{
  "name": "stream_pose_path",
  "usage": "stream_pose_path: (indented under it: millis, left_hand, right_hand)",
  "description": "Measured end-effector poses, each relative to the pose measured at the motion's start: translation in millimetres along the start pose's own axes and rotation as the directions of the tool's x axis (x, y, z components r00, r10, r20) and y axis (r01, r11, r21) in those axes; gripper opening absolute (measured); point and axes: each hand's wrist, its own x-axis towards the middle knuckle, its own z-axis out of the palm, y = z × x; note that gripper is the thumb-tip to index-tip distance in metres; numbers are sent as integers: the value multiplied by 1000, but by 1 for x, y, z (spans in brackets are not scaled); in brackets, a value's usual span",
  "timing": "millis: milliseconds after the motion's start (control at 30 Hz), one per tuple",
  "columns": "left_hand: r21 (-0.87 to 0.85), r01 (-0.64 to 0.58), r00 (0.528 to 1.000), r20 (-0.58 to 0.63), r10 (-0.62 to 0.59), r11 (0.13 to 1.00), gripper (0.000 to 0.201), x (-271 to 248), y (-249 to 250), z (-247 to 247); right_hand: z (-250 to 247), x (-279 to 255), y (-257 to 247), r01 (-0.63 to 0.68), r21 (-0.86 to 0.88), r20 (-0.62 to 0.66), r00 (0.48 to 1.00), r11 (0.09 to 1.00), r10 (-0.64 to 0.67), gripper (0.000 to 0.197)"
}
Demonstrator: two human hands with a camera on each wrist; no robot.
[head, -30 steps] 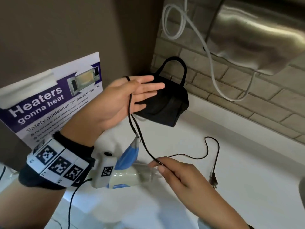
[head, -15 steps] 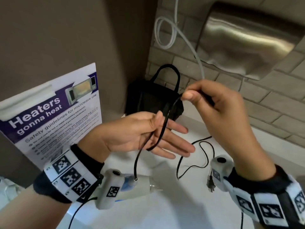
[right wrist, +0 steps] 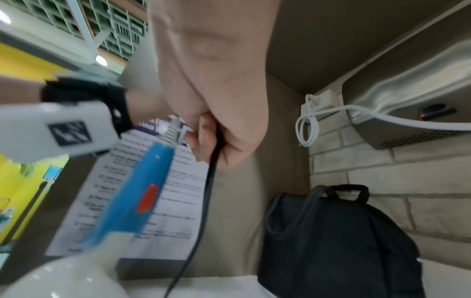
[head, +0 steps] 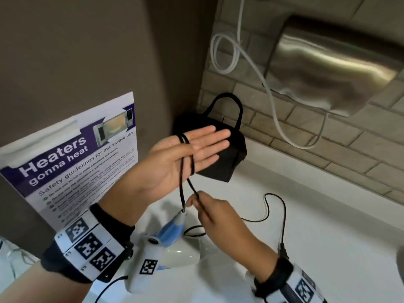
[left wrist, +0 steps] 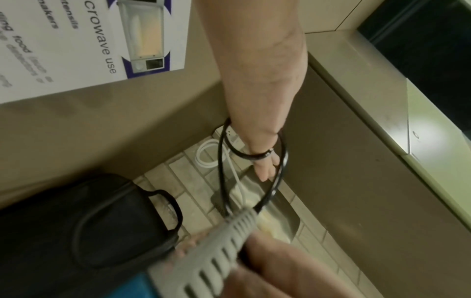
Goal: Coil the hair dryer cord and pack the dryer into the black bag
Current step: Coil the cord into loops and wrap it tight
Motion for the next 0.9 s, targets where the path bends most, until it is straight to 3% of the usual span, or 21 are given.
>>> stream_pose_path:
  millis: [133,400,533,633,767,900]
  left_hand:
    - [27,-20,988,-150,24,999,39,4,0,-11]
    - [160,9,965,-261,34,987,32,11,-11,5]
    - [286,117,987,-140,-79,951,31,7,-19,21]
    - [247,195,981,-66,-185,949,42,0,-18,27]
    - [316,301,939,66,-337,900,53,-10,-12,22]
    - [268,365,884,200,-422,892,50,-16,-9,22]
  right_hand:
    - [-10,-26,-20,69,23,57,996,997,-70,15]
    - [-84,-40,-47,146,-58,-116,981,988,-152,12]
    - [-106,-19,-58,216,-59,-202,954,975,-223,14]
    - [-118,1,-54,229,-88,-267,932,969,-244,15]
    - [-133,17,-41,238,-100,-283,924,966,-257,14]
    - [-124,39,-26,230,34,-321,924,973,-208,20]
